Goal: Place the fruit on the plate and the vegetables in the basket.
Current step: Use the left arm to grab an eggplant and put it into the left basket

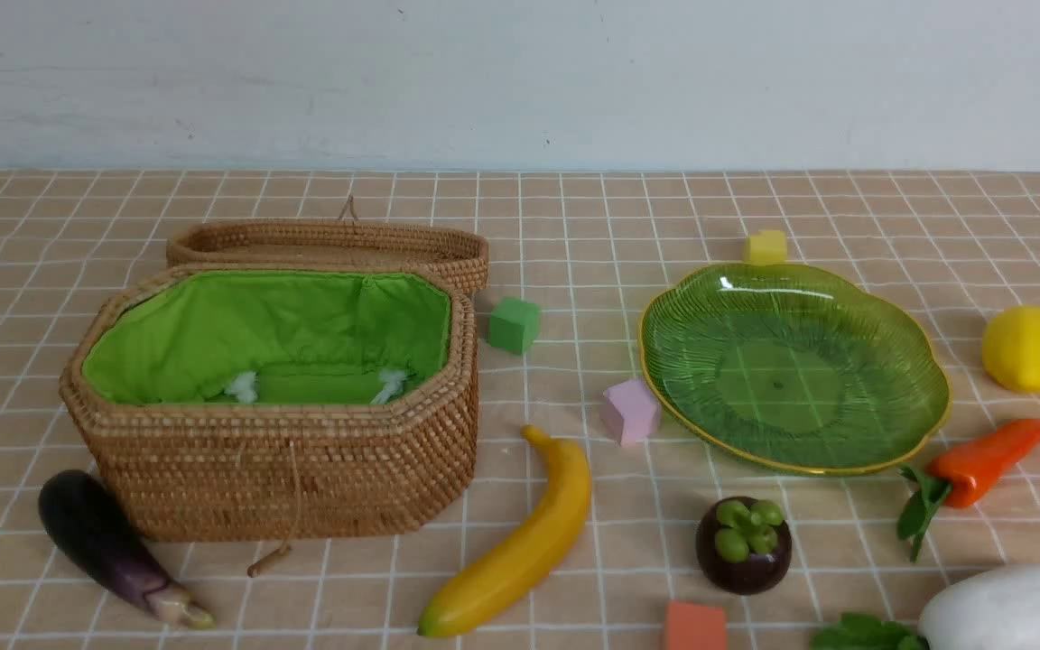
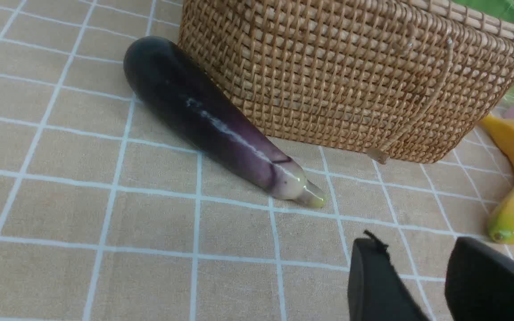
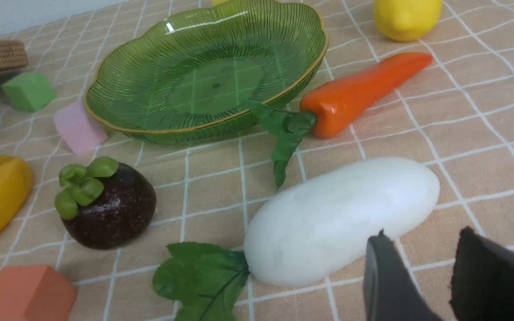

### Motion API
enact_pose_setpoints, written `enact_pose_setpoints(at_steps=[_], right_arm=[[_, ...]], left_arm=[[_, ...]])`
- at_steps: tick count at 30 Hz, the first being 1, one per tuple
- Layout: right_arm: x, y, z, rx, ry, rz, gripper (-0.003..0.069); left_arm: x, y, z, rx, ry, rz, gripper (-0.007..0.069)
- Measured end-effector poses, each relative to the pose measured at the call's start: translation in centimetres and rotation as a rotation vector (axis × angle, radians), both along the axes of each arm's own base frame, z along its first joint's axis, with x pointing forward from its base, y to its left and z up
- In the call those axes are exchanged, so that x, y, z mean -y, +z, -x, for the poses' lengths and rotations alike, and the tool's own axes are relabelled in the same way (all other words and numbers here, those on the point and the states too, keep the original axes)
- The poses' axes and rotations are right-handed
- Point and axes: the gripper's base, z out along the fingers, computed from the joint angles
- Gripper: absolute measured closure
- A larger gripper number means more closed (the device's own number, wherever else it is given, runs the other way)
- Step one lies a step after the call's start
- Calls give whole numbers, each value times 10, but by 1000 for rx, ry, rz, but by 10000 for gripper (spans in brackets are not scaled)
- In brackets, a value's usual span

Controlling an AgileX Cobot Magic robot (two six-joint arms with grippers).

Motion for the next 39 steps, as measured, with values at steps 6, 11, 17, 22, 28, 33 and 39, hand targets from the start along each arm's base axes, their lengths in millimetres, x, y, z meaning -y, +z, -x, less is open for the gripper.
enact_pose_setpoints(at_steps=[6,11,17,22,28,33,39], right_arm=[[0,0,0,0,0,0,416],[0,0,0,0,0,0,416],[0,0,0,0,0,0,416],[0,0,0,0,0,0,416],[0,0,0,0,0,0,416],[0,0,0,0,0,0,416],[0,0,0,0,0,0,416]], left_arm=[[0,0,0,0,0,0,386],[0,0,0,0,0,0,386],[0,0,0,0,0,0,386],[0,2,-1,20,4,8,386],[4,13,-2,87,33,317,386],[2,26,-4,165,93,635,386],[-1,34,-4,224,108,657,455]])
